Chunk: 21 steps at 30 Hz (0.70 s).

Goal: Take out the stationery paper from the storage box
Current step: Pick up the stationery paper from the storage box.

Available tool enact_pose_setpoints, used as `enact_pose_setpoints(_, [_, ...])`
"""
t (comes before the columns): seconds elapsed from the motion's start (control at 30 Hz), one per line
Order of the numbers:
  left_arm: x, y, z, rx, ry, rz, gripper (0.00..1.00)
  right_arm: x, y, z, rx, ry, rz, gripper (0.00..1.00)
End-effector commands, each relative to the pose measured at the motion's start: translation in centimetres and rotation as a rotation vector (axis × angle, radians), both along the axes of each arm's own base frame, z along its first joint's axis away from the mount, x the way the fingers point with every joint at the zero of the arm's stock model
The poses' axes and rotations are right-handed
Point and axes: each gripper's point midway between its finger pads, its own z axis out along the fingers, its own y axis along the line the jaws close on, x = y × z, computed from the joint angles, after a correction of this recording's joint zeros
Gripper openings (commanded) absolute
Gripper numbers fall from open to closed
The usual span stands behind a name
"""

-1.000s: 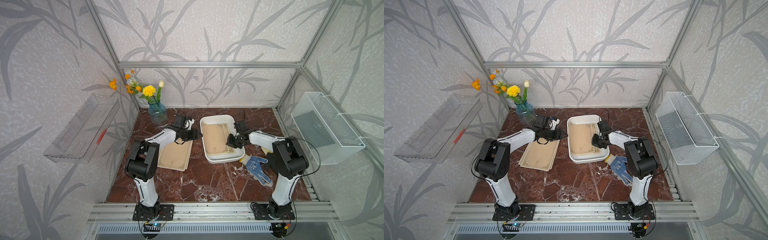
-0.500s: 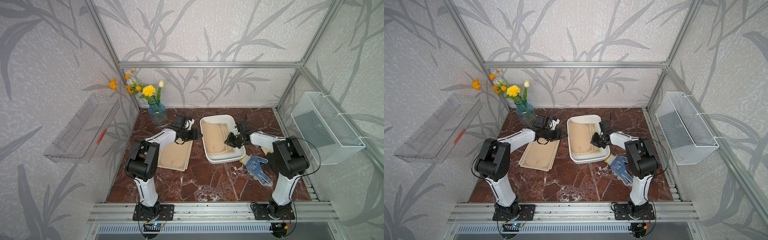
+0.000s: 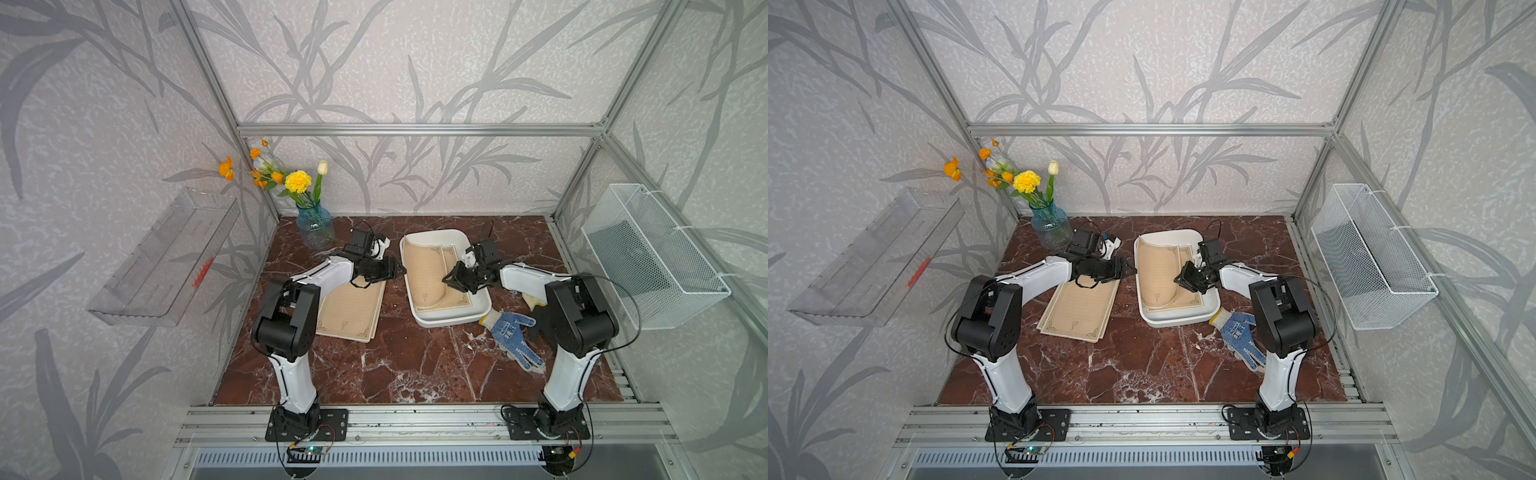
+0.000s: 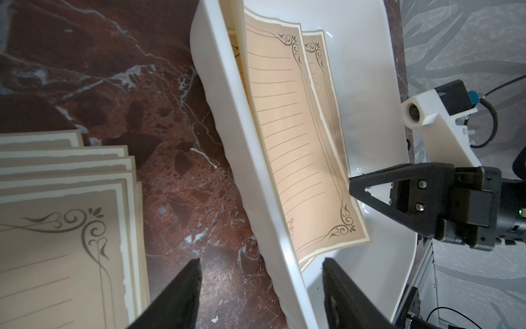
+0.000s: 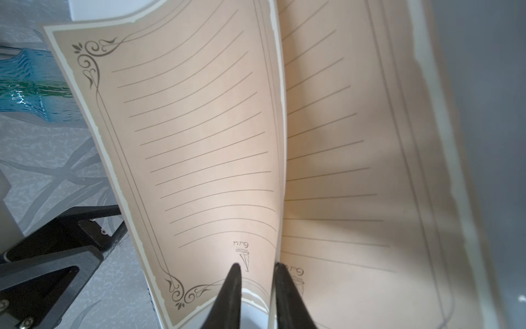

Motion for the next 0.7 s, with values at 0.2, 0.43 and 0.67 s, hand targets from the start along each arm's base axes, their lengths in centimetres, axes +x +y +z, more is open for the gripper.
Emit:
enact_pose_setpoints(0.2, [0.1, -0.5, 0.5, -0.006, 0.005, -0.008, 0.67, -0.3, 0.1, -1.7, -0.02, 0.1, 0.005, 0.21])
enact_pose_setpoints(0.43, [0.2, -0.3, 1.4, -0.001, -0.023, -0.009, 0.67, 0.1, 0.0, 0.1, -0.026, 0.056, 0.001, 0.0])
enact_pose_setpoints(0.67, [0.7, 1.0, 5.4, 0.044, -0.186, 0.011, 0.68, 0.1, -0.6, 5.7, -0.108, -0.072, 0.059, 0.0])
